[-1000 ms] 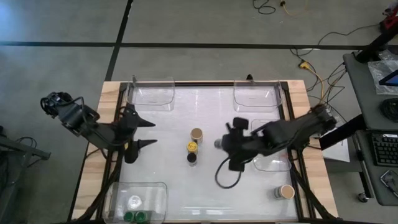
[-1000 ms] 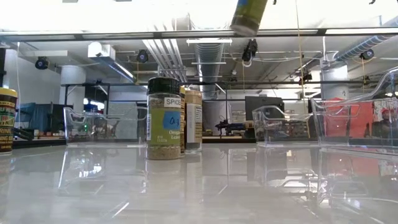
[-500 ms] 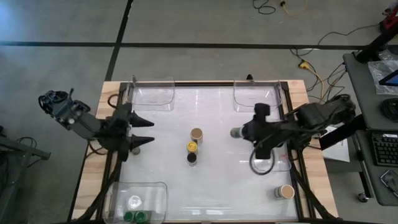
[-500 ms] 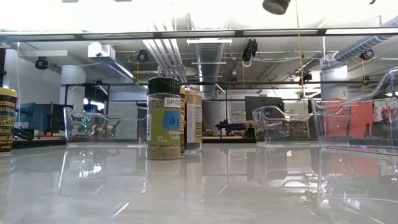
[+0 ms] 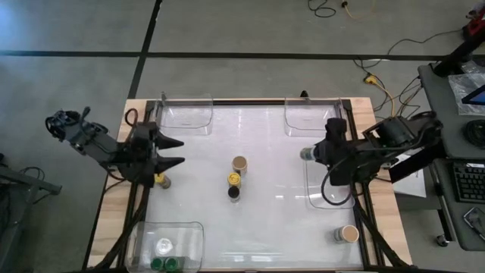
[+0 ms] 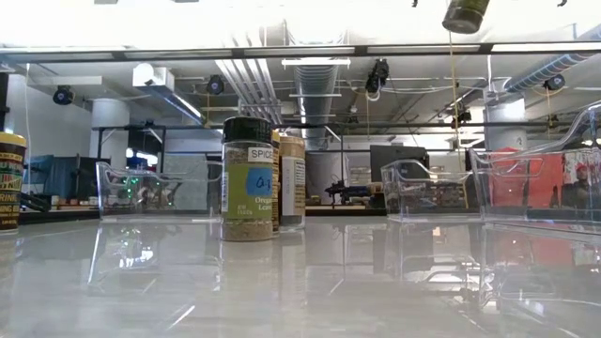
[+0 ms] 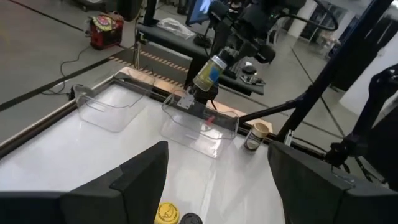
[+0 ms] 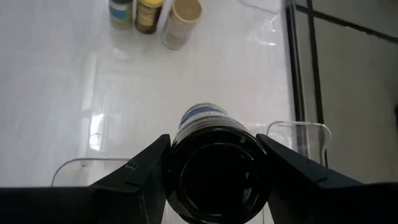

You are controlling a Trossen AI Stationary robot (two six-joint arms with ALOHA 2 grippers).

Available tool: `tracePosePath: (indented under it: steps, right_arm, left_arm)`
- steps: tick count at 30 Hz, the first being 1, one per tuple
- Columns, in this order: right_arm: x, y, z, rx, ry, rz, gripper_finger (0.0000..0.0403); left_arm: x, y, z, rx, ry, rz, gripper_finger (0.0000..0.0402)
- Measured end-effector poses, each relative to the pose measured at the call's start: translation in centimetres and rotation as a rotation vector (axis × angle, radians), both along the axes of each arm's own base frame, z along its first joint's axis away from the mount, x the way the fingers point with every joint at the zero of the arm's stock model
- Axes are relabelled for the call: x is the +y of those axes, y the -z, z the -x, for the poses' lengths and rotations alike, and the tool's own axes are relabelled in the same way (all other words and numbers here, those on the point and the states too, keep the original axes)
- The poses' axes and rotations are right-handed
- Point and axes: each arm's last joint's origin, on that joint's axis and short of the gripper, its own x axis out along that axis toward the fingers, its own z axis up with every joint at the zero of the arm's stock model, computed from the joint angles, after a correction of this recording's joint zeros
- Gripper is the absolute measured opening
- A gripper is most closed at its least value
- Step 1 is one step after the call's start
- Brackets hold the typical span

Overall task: Sort spices by type
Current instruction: Put the right black seasoning bottle into the middle transparent bin

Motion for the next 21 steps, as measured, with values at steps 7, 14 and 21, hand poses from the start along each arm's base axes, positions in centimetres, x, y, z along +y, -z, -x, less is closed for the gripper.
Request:
tracePosePath:
  steps: [7, 14, 21]
  right_arm:
    - [-0.5, -0.3, 1.3, -0.019, -0.001, -0.026, 0.0198]
    - [-0.2, 1.0, 1.4, 0.087, -0.129, -0.075, 0.0198]
    - [0.2, 2.3, 0.9, 0.187, -0.339, 0.014, 0.0198]
  left_arm:
    - [-0.5, 3.3, -0.7, -0.176, 0.052, 0.05, 0.0261]
    - [-1.6, 5.3, -2.2, -0.47, 0.277, 0.036, 0.0261]
    - [-1.9, 6.6, -2.8, -0.504, 0.32, 0.033, 0.0261]
